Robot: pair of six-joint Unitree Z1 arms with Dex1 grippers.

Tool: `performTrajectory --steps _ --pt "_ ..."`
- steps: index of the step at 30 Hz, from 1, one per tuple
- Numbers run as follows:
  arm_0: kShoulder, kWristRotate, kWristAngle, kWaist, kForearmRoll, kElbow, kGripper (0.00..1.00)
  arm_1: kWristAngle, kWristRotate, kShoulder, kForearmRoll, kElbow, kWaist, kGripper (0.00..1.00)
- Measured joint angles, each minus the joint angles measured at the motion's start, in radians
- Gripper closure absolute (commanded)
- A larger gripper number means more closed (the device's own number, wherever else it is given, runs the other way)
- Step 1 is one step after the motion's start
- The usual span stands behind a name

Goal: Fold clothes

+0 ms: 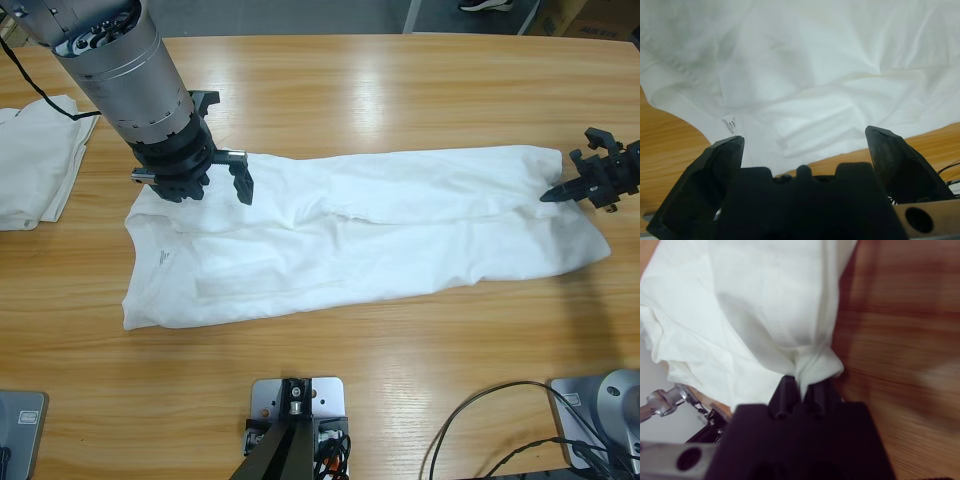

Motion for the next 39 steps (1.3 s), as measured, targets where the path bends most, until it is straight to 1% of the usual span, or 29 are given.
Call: performTrajectory --steps 2,7,14,19,23,25,28,31,35,39 --pt "0.0 0.0 0.001 0.0 0.0 0.0 0.055 -0.06 0.0 -0.025 0.01 0.001 0.004 1.0" --pt "-0.002 0.0 0.004 0.0 0.005 0.0 0.055 -0.257 0.002 -0.133 0.034 0.002 0.011 1.0" --pt "-0.033 0.0 0.007 0.0 0.017 0.0 0.055 -0.45 0.038 -0.245 0.044 0.006 0.012 1.0" --pt "-0.055 0.0 0.011 0.0 0.025 0.0 0.055 -0.545 0.042 -0.29 0.065 0.006 0.012 1.0" --pt "-0.073 0.0 0.011 0.0 0.028 0.0 0.055 -0.542 0.061 -0.346 0.114 0.002 0.027 1.0" --pt "-0.079 -0.002 0.011 0.0 0.028 0.0 0.055 -0.531 0.089 -0.389 0.162 -0.013 0.104 1.0" --pt "-0.092 -0.006 0.02 0.0 0.029 0.0 0.055 -0.526 0.149 -0.449 0.229 -0.046 0.272 1.0" --pt "-0.111 -0.014 0.026 0.0 0.03 0.0 0.055 -0.525 0.221 -0.477 0.264 -0.08 0.441 1.0" --pt "-0.15 -0.033 0.028 0.0 0.032 0.0 0.055 -0.525 0.316 -0.473 0.302 -0.167 0.646 1.0" --pt "-0.19 -0.043 0.028 0.001 0.043 0.0 0.055 -0.525 0.386 -0.421 0.365 -0.336 0.822 1.0"
